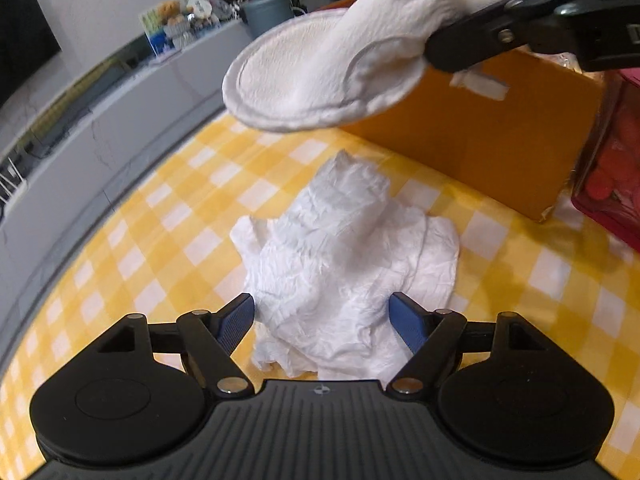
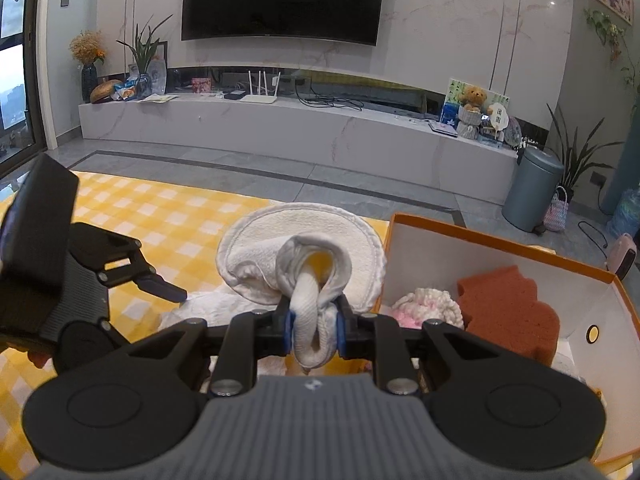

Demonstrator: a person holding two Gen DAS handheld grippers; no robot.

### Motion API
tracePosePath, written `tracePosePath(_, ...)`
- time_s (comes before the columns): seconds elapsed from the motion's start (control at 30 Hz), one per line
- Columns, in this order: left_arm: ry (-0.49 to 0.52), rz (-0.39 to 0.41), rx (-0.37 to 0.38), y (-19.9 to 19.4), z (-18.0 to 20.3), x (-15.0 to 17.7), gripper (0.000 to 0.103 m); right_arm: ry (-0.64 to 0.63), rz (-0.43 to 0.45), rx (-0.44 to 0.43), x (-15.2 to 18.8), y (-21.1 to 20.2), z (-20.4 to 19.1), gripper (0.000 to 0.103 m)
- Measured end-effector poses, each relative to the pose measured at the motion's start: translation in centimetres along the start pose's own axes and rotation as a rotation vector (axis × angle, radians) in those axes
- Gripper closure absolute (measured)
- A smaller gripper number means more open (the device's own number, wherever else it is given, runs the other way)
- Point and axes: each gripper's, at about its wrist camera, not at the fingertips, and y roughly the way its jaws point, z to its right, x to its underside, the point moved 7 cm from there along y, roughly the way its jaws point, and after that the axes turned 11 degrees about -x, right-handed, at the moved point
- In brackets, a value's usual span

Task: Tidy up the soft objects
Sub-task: 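Lift the white pad with the right gripper while the left gripper grasps the crumpled white cloth, then carry the pad and crumpled cloth into the orange box with both grippers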

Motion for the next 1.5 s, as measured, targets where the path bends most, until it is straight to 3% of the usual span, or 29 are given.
tracePosePath(0.17, -0.049, -0.024, 0.08, 1.0, -0.8, 0.0, 0.01, 0.023, 0.002, -0.008, 0.2, 0.0, 0.1, 0.084)
tracePosePath(0.3, -0.107, -0.039, 0.123, 1.1, -1.1, 0.3, 0.016, 0.039, -0.01, -0.019, 0.2, 0.3, 0.3, 0.084)
tracePosePath(0.37, -0.11, -0.042, 0.12, 0.8, -0.8, 0.2, 0.024, 0.045, -0.014, -0.024, 0.2, 0.4, 0.4, 0.084)
tracePosePath(0.43, -0.099, -0.035, 0.118, 0.2, -0.3, 0.1, 0.04, 0.043, -0.015, -0.024, 0.0, 0.5, 0.5, 0.084)
tracePosePath(0.6, -0.082, -0.029, 0.075, -0.8, 0.8, -0.3, 0.067, 0.046, -0.01, -0.023, 0.2, 0.3, 0.4, 0.084)
tracePosePath(0.73, -0.146, -0.03, 0.041, -1.9, 0.6, -0.1, 0.08, 0.055, -0.002, -0.029, 0.1, -0.3, 0.5, 0.084)
tracePosePath(1.13, -0.292, 0.084, -0.079, -11.0, -2.9, -2.4, 0.082, 0.071, 0.086, -0.036, -1.2, -4.9, 0.7, 0.084)
tracePosePath(1.3, -0.32, 0.141, -0.127, -14.8, -2.9, -5.0, 0.082, 0.067, 0.153, -0.01, -1.8, -8.2, 1.8, 0.084)
tracePosePath(1.5, -0.329, 0.198, -0.119, -16.6, -0.7, -9.5, 0.082, 0.102, 0.192, 0.053, -1.4, -12.0, 5.0, 0.084)
